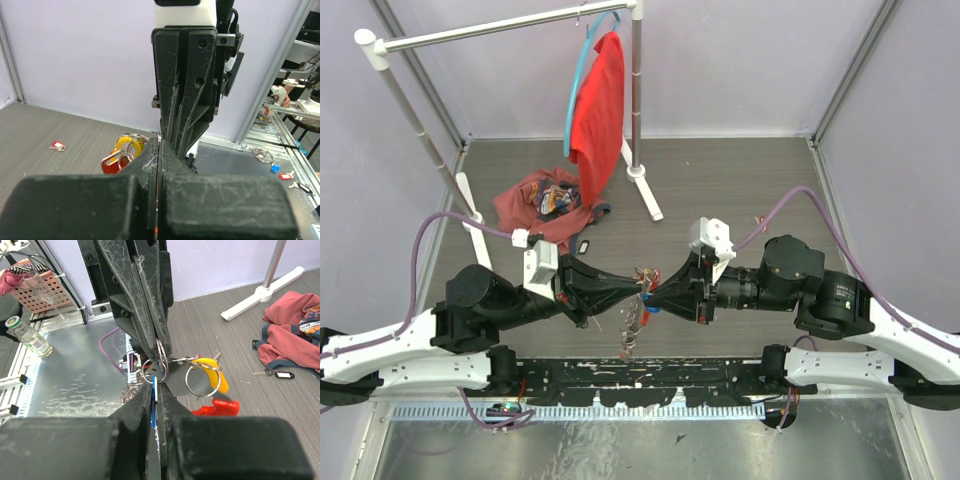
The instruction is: Put the keys on the keyring
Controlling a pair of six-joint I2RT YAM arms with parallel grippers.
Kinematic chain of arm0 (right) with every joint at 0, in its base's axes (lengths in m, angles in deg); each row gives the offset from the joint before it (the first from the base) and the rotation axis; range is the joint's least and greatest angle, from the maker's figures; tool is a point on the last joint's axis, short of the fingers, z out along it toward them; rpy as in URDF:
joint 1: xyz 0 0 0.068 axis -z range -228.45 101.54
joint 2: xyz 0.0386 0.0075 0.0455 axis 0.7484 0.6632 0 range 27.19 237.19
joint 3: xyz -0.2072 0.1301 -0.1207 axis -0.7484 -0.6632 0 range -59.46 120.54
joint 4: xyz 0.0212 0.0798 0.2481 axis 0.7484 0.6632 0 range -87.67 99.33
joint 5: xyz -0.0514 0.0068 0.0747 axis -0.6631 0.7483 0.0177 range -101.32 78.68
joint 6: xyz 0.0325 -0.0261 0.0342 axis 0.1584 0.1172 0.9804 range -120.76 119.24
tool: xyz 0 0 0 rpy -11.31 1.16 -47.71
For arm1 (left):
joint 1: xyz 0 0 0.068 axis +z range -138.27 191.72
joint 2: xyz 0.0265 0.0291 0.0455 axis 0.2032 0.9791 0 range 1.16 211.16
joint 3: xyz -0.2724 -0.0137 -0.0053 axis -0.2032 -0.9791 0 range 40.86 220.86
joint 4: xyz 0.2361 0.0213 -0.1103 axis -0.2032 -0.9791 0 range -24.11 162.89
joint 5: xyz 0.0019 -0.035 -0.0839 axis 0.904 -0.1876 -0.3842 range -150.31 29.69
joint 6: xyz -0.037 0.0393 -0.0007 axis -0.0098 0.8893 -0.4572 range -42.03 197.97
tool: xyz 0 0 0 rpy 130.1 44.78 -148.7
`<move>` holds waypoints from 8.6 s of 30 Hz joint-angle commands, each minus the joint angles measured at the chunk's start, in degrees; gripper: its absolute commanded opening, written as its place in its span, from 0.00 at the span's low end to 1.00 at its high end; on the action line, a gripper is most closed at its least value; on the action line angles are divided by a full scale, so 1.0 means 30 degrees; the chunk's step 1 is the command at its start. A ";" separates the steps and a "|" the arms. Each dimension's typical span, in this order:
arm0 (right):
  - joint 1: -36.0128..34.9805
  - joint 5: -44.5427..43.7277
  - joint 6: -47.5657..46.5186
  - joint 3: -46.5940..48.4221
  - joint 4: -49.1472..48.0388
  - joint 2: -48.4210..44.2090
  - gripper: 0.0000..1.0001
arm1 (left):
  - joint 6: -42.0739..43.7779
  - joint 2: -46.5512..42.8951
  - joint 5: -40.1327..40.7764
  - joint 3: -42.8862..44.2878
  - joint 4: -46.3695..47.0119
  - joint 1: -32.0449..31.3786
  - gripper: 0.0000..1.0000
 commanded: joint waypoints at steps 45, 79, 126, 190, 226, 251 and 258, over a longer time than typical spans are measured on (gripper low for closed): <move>-0.0012 -0.9322 0.0411 0.0149 0.2205 -0.1670 0.71 | 0.1357 0.2121 0.3057 -0.0877 -1.1504 0.5274 0.00; -0.0005 -1.6622 0.7384 -0.2933 0.4417 -0.5318 0.78 | 0.3983 2.2499 -0.4282 0.9395 -0.4857 0.9194 0.51; 0.3201 -0.9601 2.0534 -1.5183 -0.4951 0.3568 0.44 | -0.2114 0.4615 -0.2732 -0.2428 -0.8573 1.3166 0.71; 0.3422 -1.1565 1.6145 -1.1765 -0.2692 0.2256 0.01 | -0.0929 0.3079 -0.4774 -0.2695 -0.7212 1.2693 0.67; 0.3496 -1.5650 2.8696 -0.1064 0.4140 0.3023 0.01 | 1.2229 0.3168 0.6080 -0.2762 0.2946 0.1809 0.60; 0.3492 -1.4699 2.8274 -0.1180 0.3317 0.1629 0.01 | 1.4195 0.6327 0.6987 -0.2813 0.5936 0.1046 0.47; 0.3503 -1.4524 2.8210 -0.1353 0.3129 0.1459 0.01 | 1.4473 0.6735 0.7262 -0.2840 0.6847 0.1059 0.38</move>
